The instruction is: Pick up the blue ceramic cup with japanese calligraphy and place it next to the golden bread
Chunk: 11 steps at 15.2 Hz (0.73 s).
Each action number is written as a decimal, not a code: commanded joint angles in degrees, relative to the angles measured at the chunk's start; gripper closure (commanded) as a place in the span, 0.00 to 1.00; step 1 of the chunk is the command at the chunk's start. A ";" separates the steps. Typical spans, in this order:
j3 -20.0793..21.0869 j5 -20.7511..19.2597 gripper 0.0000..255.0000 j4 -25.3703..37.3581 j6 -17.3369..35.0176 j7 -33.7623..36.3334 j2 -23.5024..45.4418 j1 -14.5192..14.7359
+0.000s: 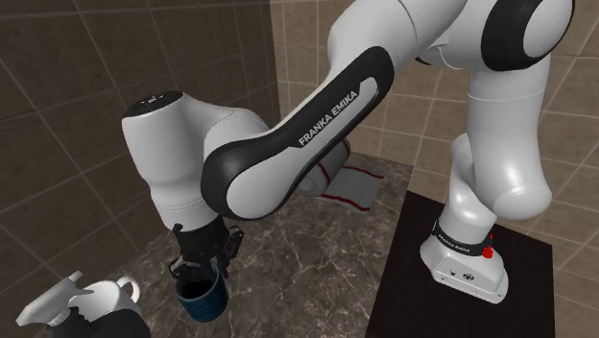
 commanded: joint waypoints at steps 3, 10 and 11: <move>-0.24 -0.64 1.00 -1.65 2.80 0.32 1.19 0.13; -0.45 -1.20 1.00 -2.62 4.75 0.63 2.26 0.30; -0.45 -1.20 1.00 -2.62 4.75 0.63 2.26 0.30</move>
